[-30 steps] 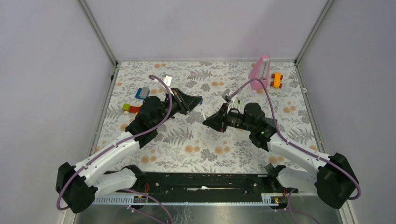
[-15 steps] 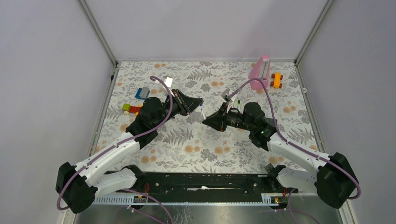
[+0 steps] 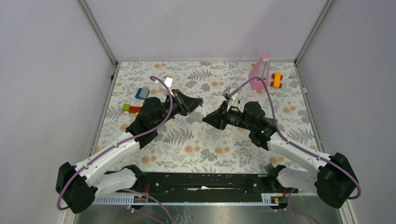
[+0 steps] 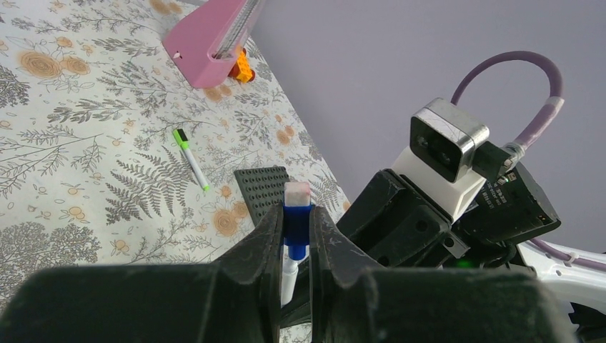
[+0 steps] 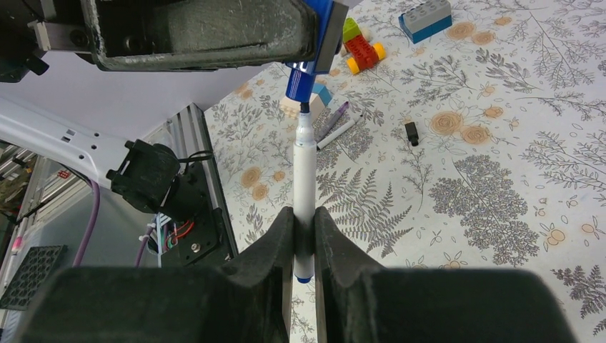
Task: Insert the pens into the pen caps
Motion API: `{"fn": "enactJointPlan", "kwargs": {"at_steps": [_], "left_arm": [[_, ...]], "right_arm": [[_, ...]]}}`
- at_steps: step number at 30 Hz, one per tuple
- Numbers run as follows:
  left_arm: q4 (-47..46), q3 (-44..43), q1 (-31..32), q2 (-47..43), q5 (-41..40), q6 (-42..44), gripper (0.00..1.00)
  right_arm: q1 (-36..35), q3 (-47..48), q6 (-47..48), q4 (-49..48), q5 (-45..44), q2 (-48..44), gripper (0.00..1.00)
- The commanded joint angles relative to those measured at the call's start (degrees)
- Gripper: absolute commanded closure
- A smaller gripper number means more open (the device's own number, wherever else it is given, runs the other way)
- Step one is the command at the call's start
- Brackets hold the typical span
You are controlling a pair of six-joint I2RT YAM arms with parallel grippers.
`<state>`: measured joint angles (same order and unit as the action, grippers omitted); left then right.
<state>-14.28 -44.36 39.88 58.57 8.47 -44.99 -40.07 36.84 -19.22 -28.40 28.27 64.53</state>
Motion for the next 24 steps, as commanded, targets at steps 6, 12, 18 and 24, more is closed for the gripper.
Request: {"fn": "enactJointPlan", "kwargs": {"at_steps": [6,12,18,24], "left_arm": [[-3.5,0.6,-0.2,-0.8,1.0,0.5,1.0],[-4.3,0.8,-0.2,-1.2,0.5,0.2,1.0],[-4.9,0.6,-0.2,-1.6,-0.4,0.1,1.0],[-5.1,0.6,-0.2,-1.4,-0.5,0.0,1.0]], "right_arm": [[-0.5,2.9,0.6,-0.8,-0.7,-0.2,1.0],[-0.5,2.9,0.3,-0.9,0.1,0.1,1.0],[-0.5,2.5,-0.3,-1.3,0.6,0.4,1.0],[-0.5,2.6,-0.4,-1.3,1.0,0.5,1.0]]}}
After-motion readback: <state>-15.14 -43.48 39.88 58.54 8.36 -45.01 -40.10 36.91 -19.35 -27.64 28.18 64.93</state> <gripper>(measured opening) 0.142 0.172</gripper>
